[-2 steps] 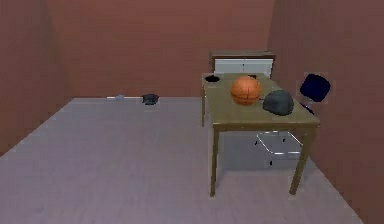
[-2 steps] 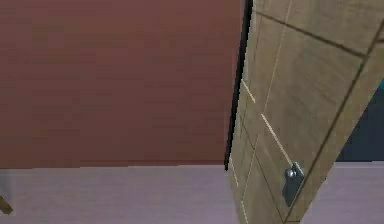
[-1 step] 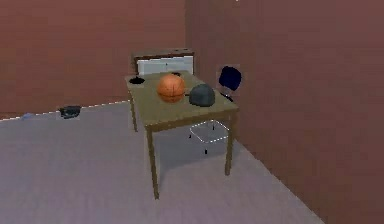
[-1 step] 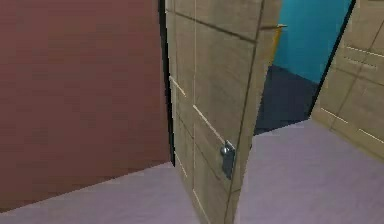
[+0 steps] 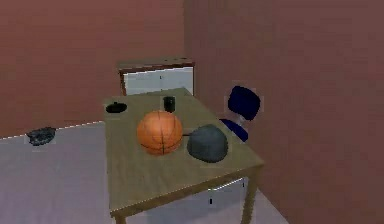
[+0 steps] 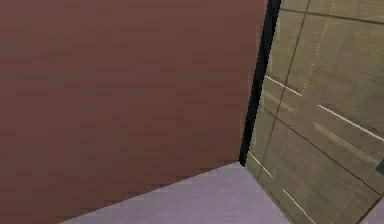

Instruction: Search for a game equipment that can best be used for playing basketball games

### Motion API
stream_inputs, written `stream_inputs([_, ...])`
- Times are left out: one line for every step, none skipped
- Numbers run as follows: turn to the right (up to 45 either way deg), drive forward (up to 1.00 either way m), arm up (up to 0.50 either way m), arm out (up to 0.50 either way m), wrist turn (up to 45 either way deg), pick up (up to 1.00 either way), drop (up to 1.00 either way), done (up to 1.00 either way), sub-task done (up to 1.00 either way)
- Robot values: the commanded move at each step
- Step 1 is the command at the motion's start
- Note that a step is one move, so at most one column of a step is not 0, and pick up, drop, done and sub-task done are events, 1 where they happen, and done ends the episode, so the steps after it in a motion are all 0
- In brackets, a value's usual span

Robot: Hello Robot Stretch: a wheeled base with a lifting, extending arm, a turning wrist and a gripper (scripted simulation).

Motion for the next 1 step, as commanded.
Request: stream_inputs([0.0, 0.0, 0.0, 0.0, 0.0, 0.0, 0.0, 1.0, 0.0])
